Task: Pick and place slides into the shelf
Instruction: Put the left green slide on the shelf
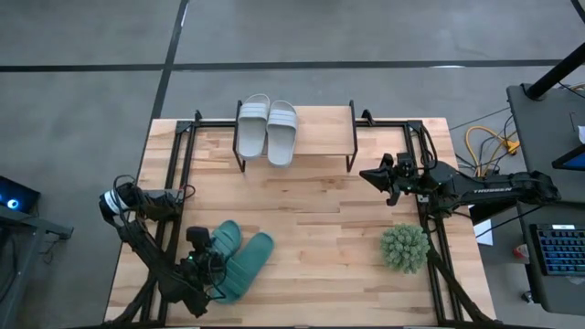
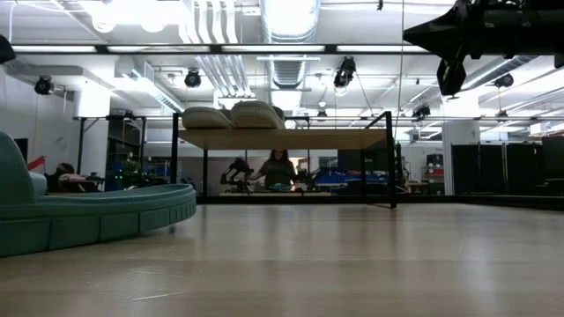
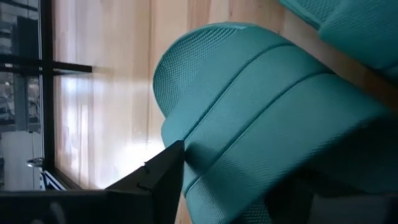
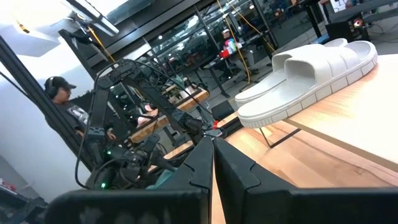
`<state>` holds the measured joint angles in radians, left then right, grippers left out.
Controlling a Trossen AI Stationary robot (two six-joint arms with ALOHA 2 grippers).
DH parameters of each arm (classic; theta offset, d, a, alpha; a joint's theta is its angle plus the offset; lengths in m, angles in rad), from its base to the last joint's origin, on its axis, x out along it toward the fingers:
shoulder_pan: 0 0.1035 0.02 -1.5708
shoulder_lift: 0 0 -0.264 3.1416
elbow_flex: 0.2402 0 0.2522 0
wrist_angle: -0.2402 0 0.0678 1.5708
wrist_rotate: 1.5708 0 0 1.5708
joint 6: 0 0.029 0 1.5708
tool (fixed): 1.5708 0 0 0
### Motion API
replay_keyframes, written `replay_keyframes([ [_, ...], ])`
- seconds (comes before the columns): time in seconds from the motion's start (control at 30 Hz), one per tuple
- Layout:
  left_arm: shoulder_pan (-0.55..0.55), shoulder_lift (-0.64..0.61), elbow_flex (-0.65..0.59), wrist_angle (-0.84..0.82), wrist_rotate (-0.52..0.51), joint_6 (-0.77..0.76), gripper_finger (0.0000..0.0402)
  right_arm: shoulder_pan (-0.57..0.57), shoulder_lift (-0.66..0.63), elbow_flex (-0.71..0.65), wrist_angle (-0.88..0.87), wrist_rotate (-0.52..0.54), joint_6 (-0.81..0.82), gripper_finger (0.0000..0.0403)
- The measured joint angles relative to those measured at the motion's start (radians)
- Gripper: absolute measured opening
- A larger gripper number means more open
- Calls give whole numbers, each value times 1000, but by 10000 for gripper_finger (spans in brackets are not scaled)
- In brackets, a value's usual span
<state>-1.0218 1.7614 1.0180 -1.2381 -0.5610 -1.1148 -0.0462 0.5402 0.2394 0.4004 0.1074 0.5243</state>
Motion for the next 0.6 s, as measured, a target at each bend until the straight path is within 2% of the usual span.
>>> replay_keyframes([
  [0.33, 5, -10, 1, -4, 41, 22, 13, 0, 0, 0, 0, 0, 0, 8],
  [0.6, 63, -31, 12, -10, 130, -5, 2, 0, 0, 0, 0, 0, 0, 8],
])
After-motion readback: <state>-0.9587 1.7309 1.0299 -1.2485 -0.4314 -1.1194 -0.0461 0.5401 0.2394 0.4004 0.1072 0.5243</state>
